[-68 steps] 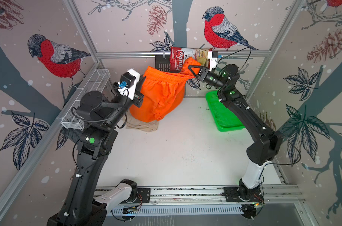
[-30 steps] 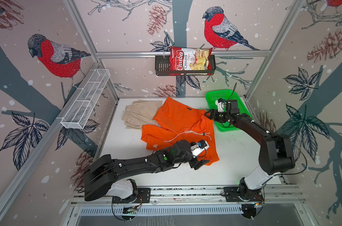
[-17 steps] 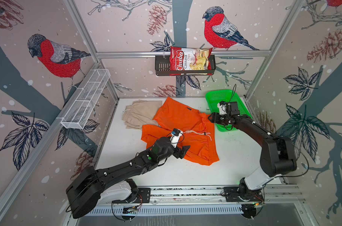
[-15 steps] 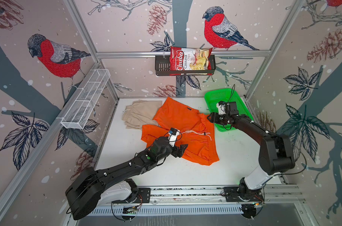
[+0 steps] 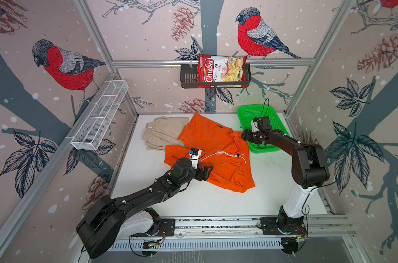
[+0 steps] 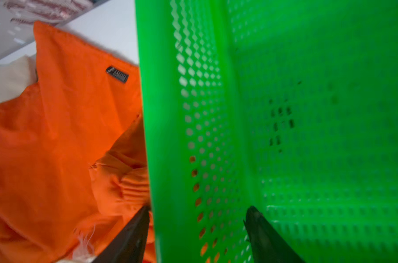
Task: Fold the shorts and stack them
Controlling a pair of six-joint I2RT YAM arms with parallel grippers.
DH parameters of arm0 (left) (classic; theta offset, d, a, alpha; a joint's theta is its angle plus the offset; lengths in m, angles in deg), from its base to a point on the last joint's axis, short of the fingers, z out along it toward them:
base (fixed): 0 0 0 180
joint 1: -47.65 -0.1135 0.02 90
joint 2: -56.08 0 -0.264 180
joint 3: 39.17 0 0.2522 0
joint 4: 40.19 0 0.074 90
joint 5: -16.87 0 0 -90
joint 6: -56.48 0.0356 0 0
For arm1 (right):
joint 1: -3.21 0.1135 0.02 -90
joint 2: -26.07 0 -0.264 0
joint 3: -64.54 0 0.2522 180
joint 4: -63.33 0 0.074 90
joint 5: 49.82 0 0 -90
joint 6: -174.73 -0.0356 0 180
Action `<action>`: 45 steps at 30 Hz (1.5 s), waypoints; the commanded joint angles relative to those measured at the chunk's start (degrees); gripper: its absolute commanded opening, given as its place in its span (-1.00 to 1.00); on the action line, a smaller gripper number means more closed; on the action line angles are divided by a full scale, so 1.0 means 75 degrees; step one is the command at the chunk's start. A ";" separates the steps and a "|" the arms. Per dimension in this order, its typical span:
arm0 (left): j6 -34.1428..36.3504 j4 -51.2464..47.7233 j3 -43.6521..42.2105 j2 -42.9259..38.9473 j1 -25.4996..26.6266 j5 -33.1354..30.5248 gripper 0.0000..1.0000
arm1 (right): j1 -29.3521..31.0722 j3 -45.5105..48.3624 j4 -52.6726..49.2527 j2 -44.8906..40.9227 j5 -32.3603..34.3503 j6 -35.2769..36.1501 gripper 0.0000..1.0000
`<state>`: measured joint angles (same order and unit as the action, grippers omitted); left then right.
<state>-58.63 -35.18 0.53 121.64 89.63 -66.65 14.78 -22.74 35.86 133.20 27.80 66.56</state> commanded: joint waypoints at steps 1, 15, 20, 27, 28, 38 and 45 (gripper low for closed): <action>-0.0077 0.0200 0.0009 -0.0069 -0.0106 0.0112 0.70 | -0.0092 -0.0235 -0.0043 0.0049 0.0639 -0.0042 0.37; -0.0226 0.0284 -0.0139 -0.0187 -0.0323 0.0216 0.70 | -0.1056 -0.0384 -0.0062 0.0156 0.0576 -0.0348 0.37; -0.0352 0.0271 -0.0107 -0.0135 -0.0402 0.0176 0.70 | -0.1180 -0.0346 0.0127 0.0096 0.0186 -0.0552 0.38; -0.0812 -0.0213 -0.0074 -0.0274 -0.0876 0.0144 0.71 | -0.0880 -0.0318 -0.0153 -0.0890 0.0306 -0.0366 0.39; -0.0905 -0.0343 -0.0043 -0.0290 -0.0984 0.0116 0.71 | -0.0792 -0.0286 -0.0225 -0.1095 0.0422 -0.0290 0.39; -0.1835 -0.1865 0.0327 -0.0722 -0.2212 -0.0358 0.76 | 0.0649 0.0775 -0.0258 -0.3332 0.1431 -0.0275 0.42; -0.2539 -0.2816 0.0249 -0.1347 -0.3027 -0.0363 0.74 | 0.2130 0.2417 0.0824 -0.4063 0.0638 -0.1016 0.36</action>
<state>-74.30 -51.80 2.41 112.72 68.89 -68.90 27.92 -8.03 36.88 103.97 35.58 62.28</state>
